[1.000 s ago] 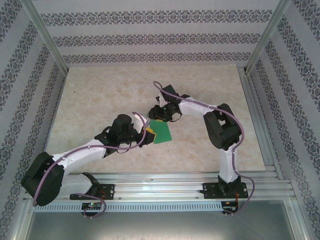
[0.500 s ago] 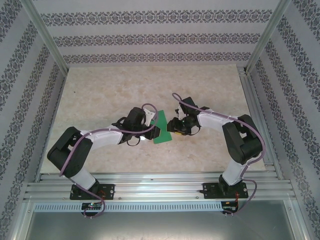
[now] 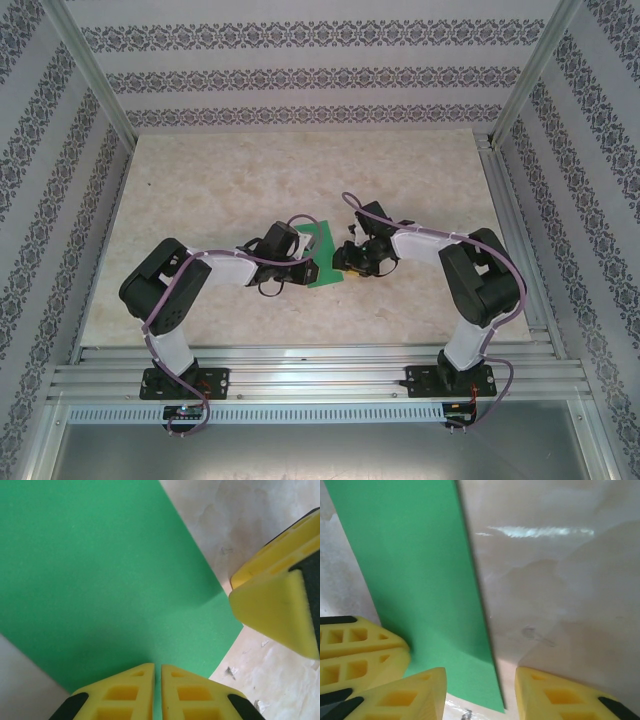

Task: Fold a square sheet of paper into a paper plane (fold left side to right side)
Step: Fold the triangle a second time at the center of the table.

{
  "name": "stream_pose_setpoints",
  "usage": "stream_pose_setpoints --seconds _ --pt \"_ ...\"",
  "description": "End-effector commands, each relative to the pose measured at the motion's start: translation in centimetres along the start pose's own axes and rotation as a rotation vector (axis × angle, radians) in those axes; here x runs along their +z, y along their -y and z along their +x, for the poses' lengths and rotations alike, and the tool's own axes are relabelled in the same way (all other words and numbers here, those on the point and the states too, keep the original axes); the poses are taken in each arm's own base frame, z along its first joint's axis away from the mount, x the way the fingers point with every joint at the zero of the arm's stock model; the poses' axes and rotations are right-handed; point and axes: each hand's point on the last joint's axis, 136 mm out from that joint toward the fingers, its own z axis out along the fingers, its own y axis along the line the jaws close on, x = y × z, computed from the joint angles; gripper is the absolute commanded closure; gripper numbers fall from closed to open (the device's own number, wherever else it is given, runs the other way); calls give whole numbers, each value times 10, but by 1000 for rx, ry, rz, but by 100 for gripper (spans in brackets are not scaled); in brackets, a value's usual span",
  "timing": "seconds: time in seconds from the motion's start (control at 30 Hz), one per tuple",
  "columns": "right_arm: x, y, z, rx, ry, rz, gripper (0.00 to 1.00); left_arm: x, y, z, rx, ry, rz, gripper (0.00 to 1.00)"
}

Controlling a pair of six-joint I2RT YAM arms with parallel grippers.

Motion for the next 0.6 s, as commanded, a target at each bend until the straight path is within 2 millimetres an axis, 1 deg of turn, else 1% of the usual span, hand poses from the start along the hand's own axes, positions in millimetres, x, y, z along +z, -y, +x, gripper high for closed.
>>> stream_pose_setpoints --seconds 0.0,0.17,0.33,0.47,0.57 --pt "11 -6 9 2 -32 -16 61 0 -10 3 -18 11 -24 89" --pt "12 -8 9 -1 -40 -18 62 0 -15 8 -16 2 -44 90" --pt "-1 -8 4 -1 -7 -14 62 -1 -19 12 -17 2 -56 91" --pt "-8 -14 2 -4 0 -41 62 -1 -21 16 -17 -2 -60 92" --pt "-9 -27 2 -9 -5 -93 64 -1 -22 17 -18 -4 -61 92"
